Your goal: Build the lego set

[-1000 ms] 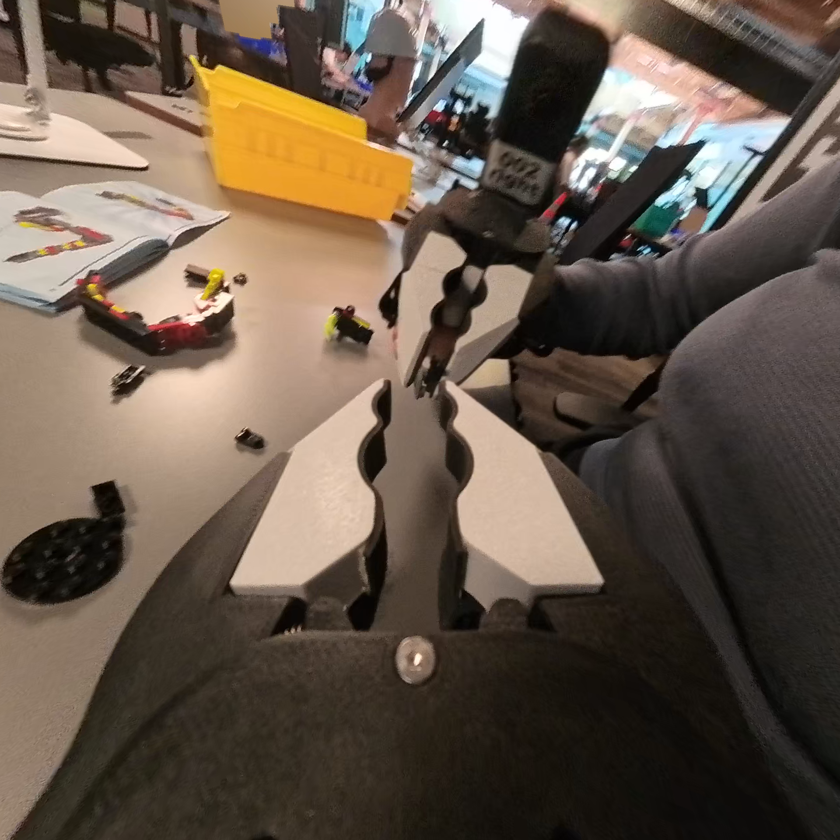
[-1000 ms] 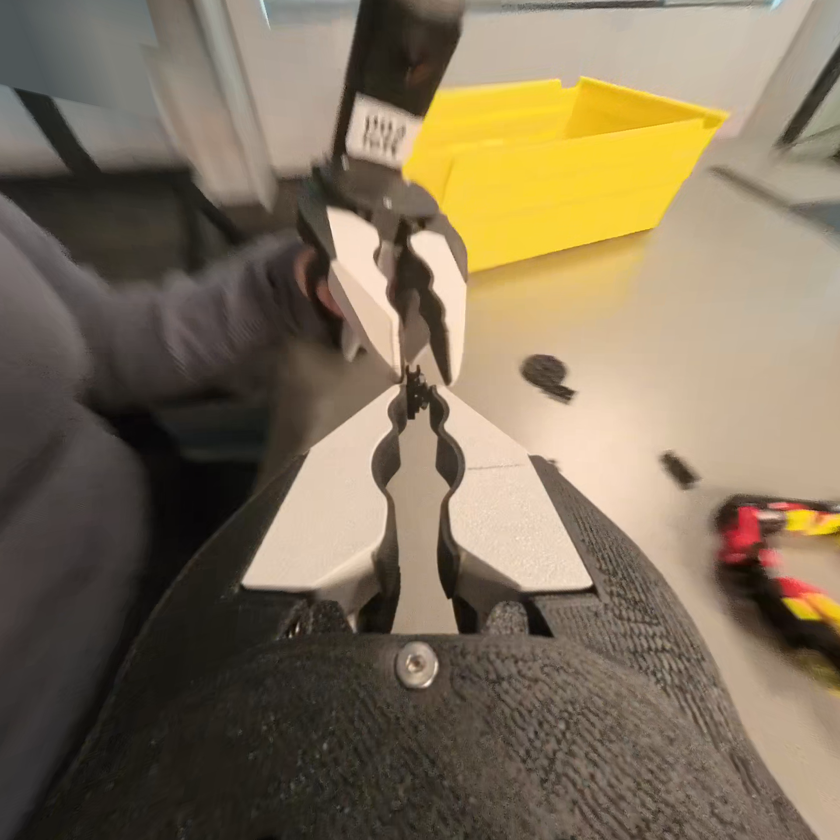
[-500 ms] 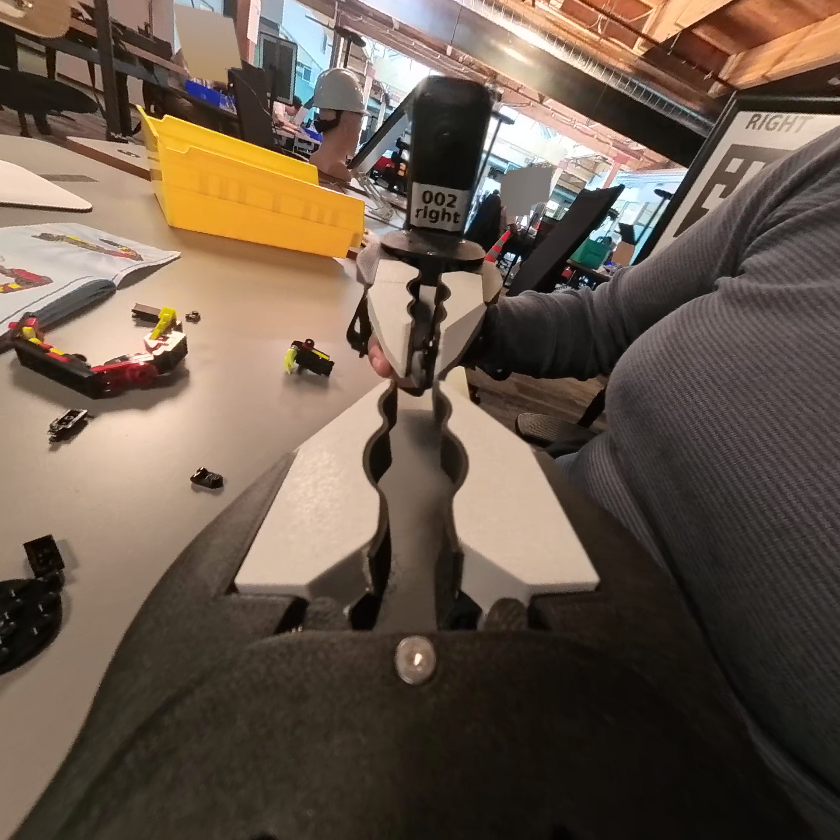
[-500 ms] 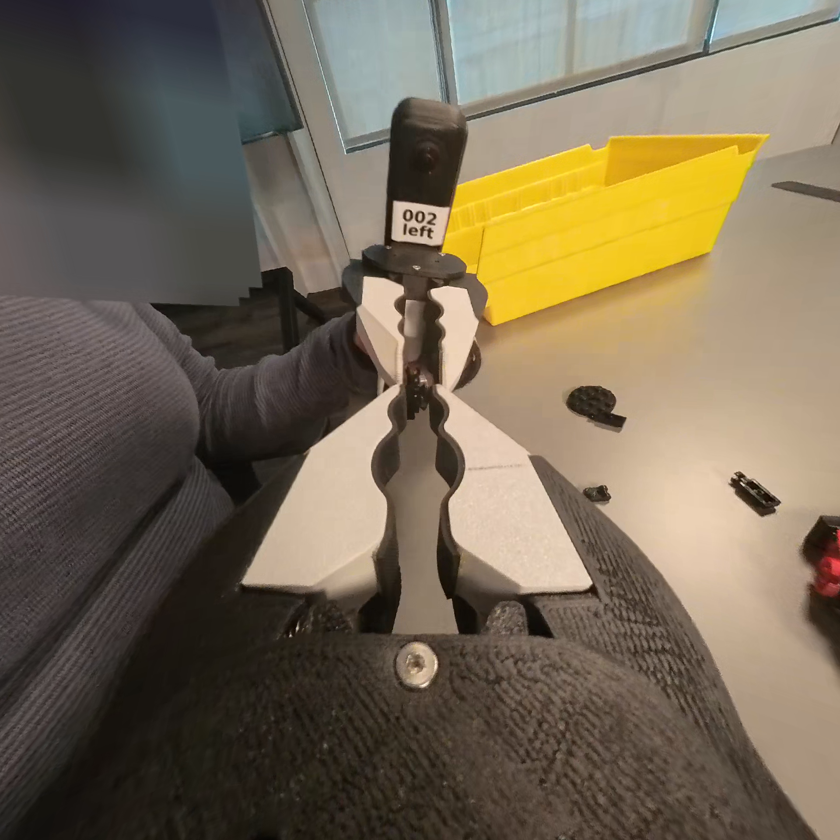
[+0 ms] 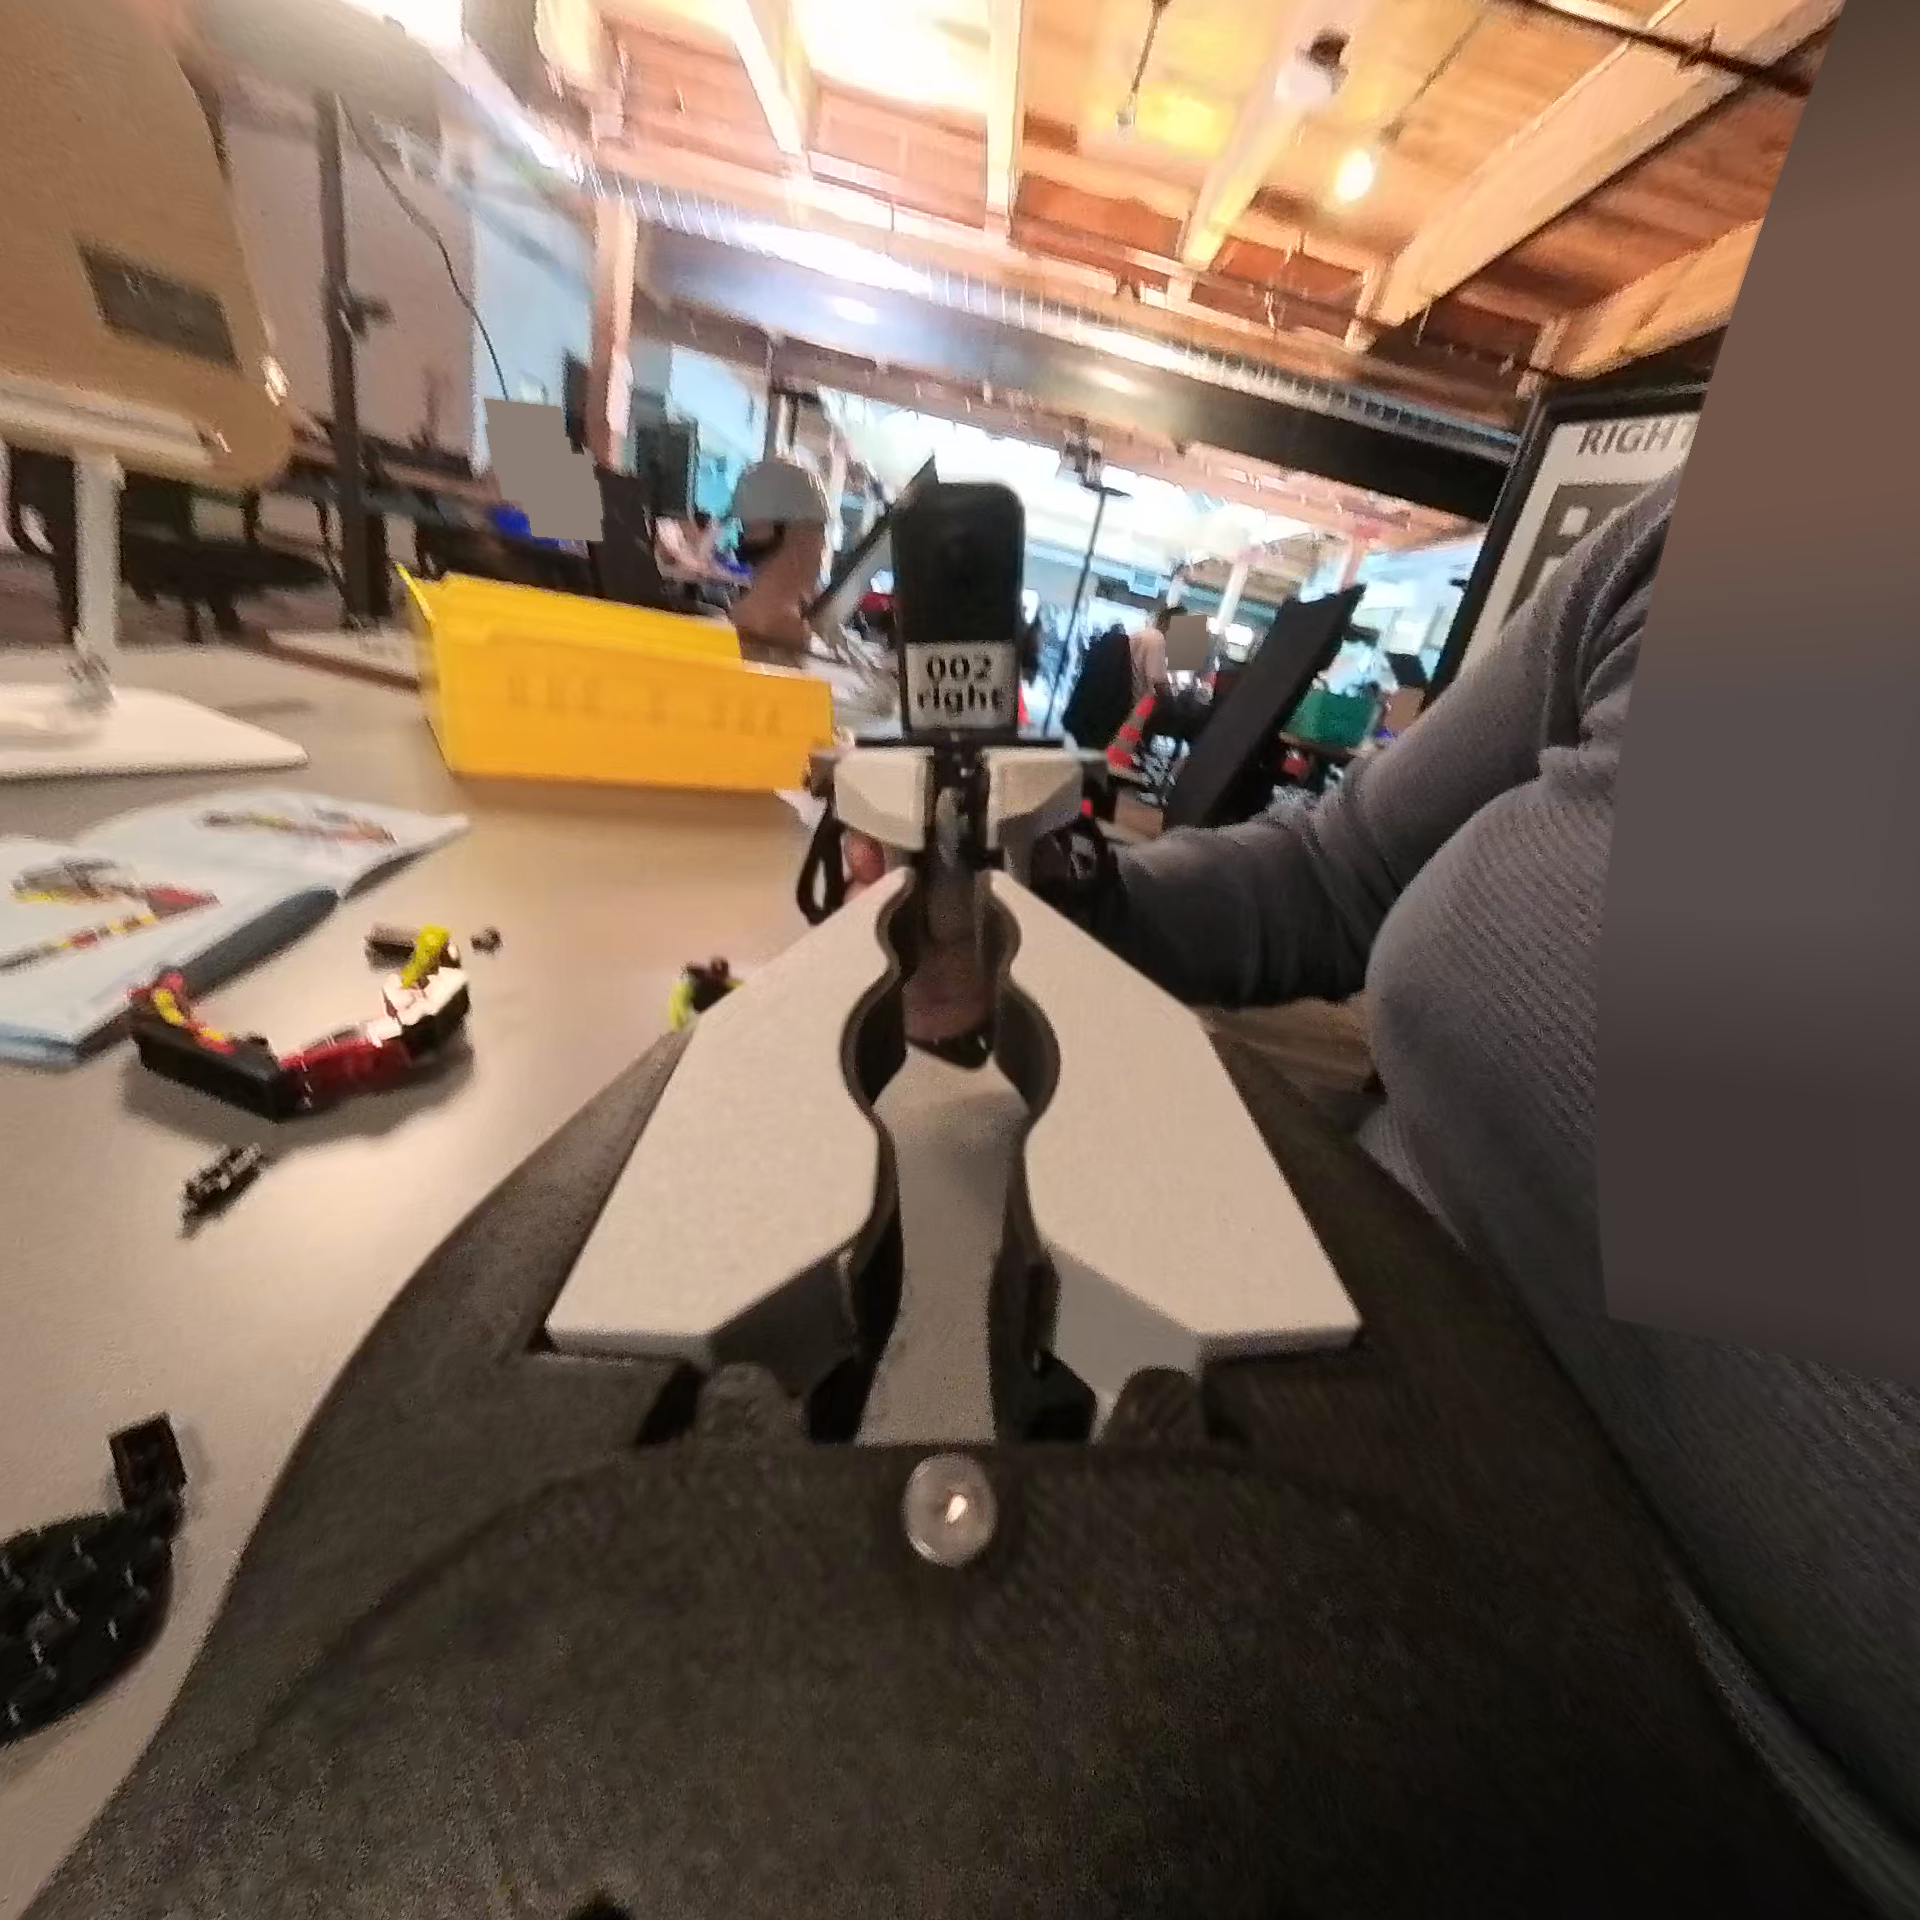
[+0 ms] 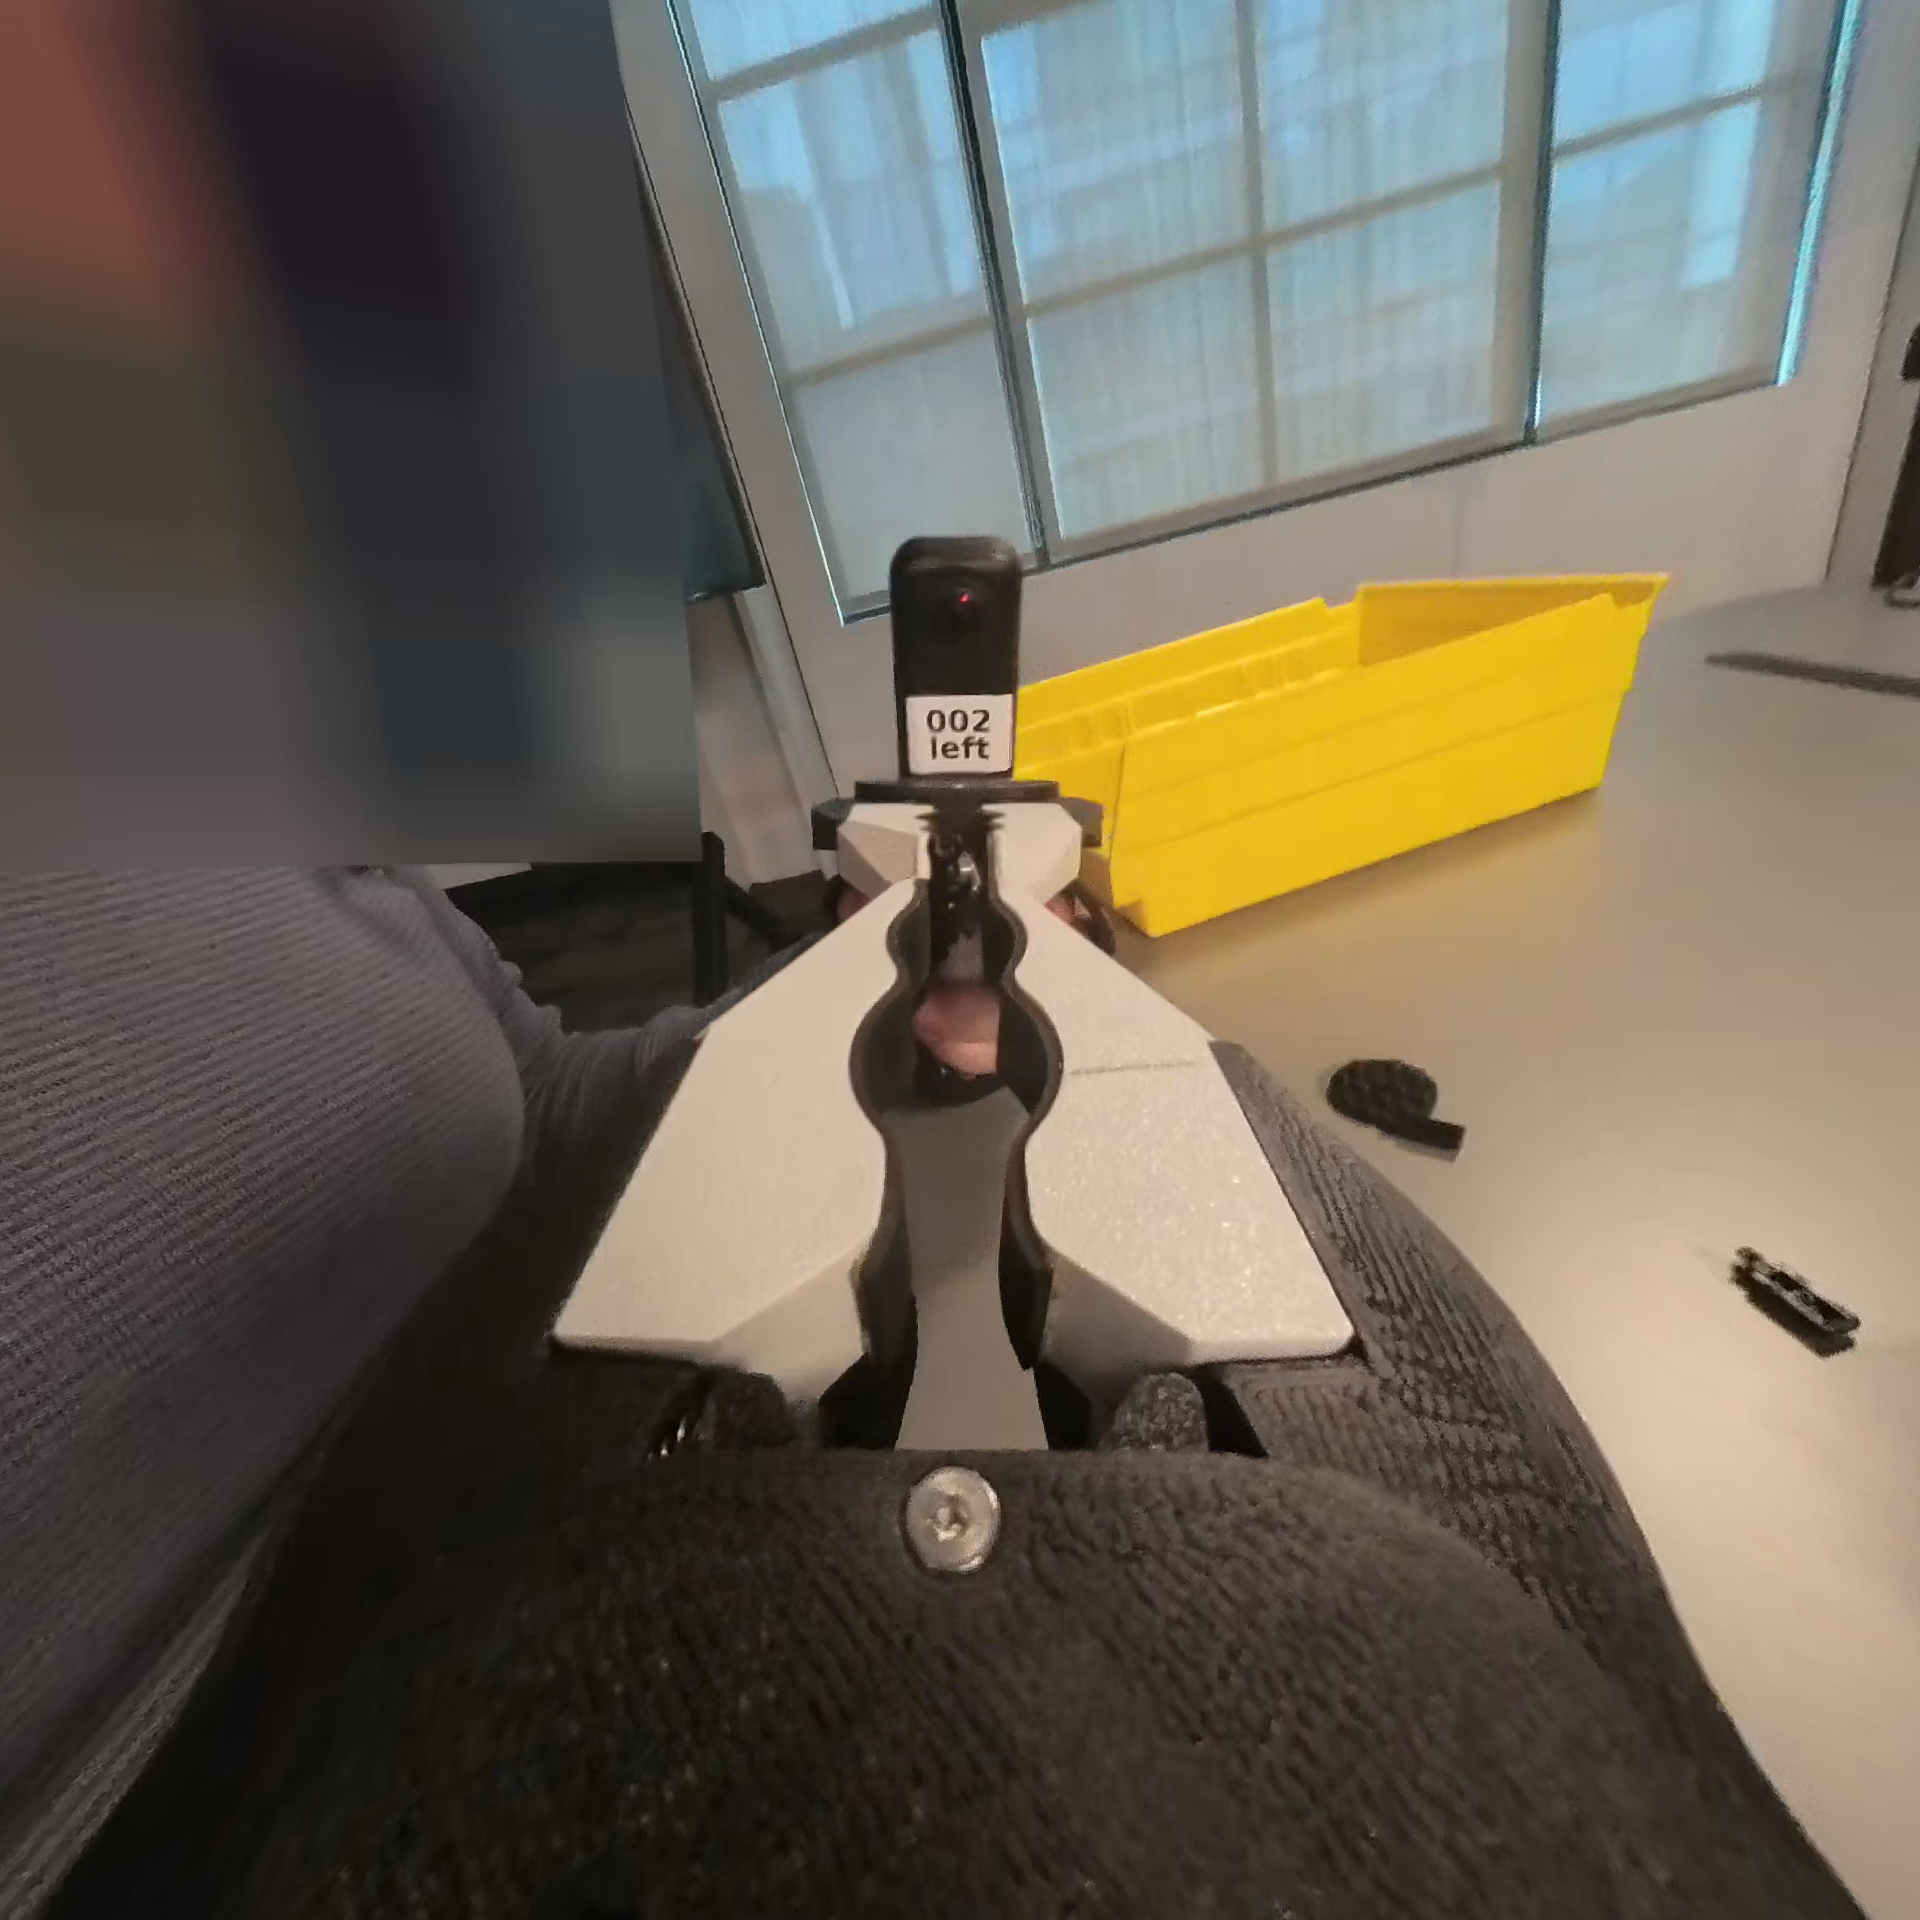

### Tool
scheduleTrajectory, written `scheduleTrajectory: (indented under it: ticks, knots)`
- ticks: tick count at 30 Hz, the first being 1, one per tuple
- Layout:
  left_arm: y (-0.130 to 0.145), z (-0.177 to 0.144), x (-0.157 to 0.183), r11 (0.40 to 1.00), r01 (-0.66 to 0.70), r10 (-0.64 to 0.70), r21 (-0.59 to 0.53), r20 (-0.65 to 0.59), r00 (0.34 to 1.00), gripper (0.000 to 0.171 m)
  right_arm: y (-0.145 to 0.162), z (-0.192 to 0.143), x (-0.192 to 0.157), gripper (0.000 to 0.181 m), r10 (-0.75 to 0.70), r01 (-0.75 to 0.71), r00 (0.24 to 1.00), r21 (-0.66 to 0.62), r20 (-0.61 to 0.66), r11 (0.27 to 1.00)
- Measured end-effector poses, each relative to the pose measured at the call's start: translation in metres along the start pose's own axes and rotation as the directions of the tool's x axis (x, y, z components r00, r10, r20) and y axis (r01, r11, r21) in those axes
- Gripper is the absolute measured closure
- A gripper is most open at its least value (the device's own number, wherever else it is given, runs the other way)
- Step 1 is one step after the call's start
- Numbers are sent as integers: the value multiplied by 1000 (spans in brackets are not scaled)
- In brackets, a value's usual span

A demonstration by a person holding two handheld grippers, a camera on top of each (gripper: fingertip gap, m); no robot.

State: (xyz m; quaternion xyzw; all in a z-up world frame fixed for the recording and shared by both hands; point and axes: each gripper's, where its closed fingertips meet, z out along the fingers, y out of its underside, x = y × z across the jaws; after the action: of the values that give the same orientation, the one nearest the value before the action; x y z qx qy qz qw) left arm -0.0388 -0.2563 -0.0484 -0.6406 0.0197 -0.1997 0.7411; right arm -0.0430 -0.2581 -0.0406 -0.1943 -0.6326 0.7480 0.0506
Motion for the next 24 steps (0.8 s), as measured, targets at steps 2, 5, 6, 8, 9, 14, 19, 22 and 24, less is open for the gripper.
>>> scheduleTrajectory:
  ticks: [2, 5, 6, 8, 9, 14, 19, 22, 24]
  knots:
    - [-8, 1, 2, 997, -46, 45, 54, 18, 999, 163, -1, 2, -2, 174, -43, 43, 999, 2, -8, 999]
    - [-10, 2, 3, 996, -63, 61, 68, 22, 998, 165, -2, 3, -4, 174, -75, 75, 997, 5, -11, 997]
    - [-10, 2, 4, 996, -58, 57, 71, 17, 998, 166, -2, 3, -4, 174, -82, 82, 997, 5, -14, 997]
    - [-9, 3, 4, 996, -65, 65, 66, 14, 998, 169, -3, 4, -4, 174, -93, 93, 995, 5, -20, 996]
    - [-9, 3, 5, 994, -84, 83, 63, 13, 996, 171, -3, 4, -4, 174, -102, 102, 994, 5, -26, 995]
    - [-6, 2, 5, 991, -128, 126, 47, 28, 992, 170, -2, 5, -4, 174, -139, 138, 989, -15, -42, 990]
    - [-6, 2, 7, 994, -101, 101, 52, 6, 995, 163, 0, 5, -4, 174, -184, 182, 982, -44, -45, 982]
    - [-4, 3, 6, 994, -106, 106, 34, 12, 994, 167, 1, 5, -5, 174, -201, 198, 979, -57, -41, 979]
    - [-3, 3, 7, 993, -114, 114, 26, 7, 993, 169, 2, 4, -5, 174, -214, 211, 976, -66, -39, 975]
